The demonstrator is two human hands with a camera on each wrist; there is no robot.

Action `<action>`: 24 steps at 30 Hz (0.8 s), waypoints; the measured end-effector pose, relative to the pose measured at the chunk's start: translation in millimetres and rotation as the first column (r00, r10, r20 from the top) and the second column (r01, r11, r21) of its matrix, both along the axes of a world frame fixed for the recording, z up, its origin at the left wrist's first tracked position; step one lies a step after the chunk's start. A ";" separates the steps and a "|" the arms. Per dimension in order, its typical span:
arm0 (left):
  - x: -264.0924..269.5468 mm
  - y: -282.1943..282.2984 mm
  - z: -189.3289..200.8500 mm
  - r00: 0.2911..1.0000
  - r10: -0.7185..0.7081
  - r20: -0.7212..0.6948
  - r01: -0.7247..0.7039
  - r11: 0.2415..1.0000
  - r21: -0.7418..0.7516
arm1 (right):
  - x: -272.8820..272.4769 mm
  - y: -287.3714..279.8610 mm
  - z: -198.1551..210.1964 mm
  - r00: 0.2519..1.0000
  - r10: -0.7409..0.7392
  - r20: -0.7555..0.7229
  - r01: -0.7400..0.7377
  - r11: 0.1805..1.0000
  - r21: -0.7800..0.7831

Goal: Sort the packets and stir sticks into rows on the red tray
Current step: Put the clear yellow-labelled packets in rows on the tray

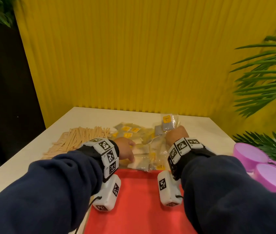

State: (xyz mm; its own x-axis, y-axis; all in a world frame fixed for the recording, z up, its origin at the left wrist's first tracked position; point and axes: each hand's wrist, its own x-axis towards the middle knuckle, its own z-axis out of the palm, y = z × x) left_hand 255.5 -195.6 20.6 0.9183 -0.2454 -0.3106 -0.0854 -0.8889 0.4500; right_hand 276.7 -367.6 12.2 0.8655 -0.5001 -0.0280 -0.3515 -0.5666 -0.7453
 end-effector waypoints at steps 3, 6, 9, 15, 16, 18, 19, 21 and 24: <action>-6.5 4.4 5.6 1.000 0.005 0.004 -0.004 1.000 -0.021 | -3.6 -7.3 11.2 0.998 -0.061 0.028 0.063 0.996 -0.068; -12.4 9.0 14.5 0.999 0.040 0.016 -0.038 0.995 -0.092 | -17.4 -10.4 29.9 0.990 -0.080 0.118 0.082 0.996 -0.018; -20.7 13.0 23.4 0.994 0.112 -0.017 -0.113 0.965 -0.238 | -33.0 -15.1 44.0 0.974 -0.093 0.206 0.082 0.995 0.059; -53.6 19.9 35.6 0.971 0.171 -0.170 -0.239 0.767 -0.596 | -68.6 -4.6 56.6 0.947 -0.109 0.303 0.015 0.955 0.296; -61.6 19.7 37.7 0.968 0.161 -0.191 -0.247 0.728 -0.639 | -76.1 0.8 54.9 0.941 -0.110 0.320 -0.012 0.935 0.356; -79.0 18.9 40.4 0.965 0.122 -0.231 -0.252 0.664 -0.704 | -92.9 11.9 50.2 0.930 -0.089 0.358 -0.087 0.890 0.448; -87.0 18.8 40.3 0.963 0.094 -0.252 -0.254 0.629 -0.735 | -102.3 17.4 47.3 0.924 -0.060 0.377 -0.133 0.875 0.466; -103.3 18.3 38.8 0.957 0.036 -0.286 -0.258 0.555 -0.791 | -120.3 28.1 40.8 0.916 0.000 0.401 -0.210 0.853 0.478; -126.8 18.4 32.5 0.949 0.006 -0.315 -0.282 0.463 -0.840 | -150.0 42.6 32.9 0.899 0.054 0.434 -0.282 0.830 0.482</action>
State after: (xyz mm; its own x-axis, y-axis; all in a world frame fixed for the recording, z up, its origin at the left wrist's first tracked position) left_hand 128.7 -177.2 53.1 0.8972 -0.3830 -0.2199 0.2328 -0.0132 0.9724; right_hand 126.7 -325.0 45.1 0.9287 -0.3529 0.1137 0.0930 -0.0749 -0.9928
